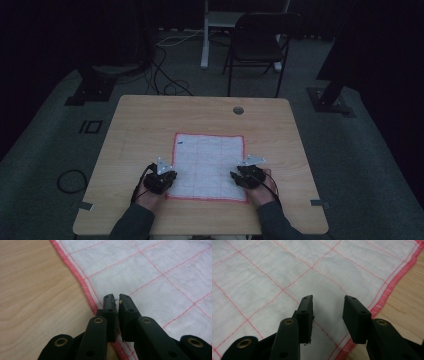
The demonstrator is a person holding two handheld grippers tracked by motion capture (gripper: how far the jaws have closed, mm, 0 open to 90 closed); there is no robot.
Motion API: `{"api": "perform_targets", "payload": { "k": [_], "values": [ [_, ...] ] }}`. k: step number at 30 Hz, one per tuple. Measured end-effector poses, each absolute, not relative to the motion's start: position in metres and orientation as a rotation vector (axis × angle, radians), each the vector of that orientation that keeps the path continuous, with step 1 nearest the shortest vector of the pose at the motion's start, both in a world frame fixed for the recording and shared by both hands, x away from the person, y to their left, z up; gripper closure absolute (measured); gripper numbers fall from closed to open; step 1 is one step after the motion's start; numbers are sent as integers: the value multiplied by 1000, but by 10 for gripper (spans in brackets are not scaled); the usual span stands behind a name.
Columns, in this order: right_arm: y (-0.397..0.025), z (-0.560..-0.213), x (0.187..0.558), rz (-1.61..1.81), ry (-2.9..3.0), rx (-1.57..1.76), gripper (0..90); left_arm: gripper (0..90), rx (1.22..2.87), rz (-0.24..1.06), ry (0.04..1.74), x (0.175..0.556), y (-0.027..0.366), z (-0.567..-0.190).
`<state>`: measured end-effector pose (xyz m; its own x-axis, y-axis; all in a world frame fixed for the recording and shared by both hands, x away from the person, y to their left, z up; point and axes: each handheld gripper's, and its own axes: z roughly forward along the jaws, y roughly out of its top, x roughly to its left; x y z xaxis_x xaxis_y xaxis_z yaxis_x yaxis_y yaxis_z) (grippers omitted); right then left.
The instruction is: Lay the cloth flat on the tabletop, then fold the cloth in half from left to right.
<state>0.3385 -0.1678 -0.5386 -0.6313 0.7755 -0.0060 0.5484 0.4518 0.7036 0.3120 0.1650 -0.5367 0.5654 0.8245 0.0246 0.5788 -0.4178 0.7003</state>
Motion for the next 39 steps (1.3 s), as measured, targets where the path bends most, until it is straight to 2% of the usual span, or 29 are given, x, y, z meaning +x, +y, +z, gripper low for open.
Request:
{"api": "perform_targets", "payload": {
  "k": [21,32,39],
  "values": [
    [-172,-539,331,989,2385,1127,587,846,2110,468,1136,294,167,-539],
    [-172,-539,331,991,2384,1130,576,626,2028,548,1214,305,171,-531],
    [-173,-540,330,998,2382,1132,569,579,2029,555,1267,317,171,-538]
  ]
}}
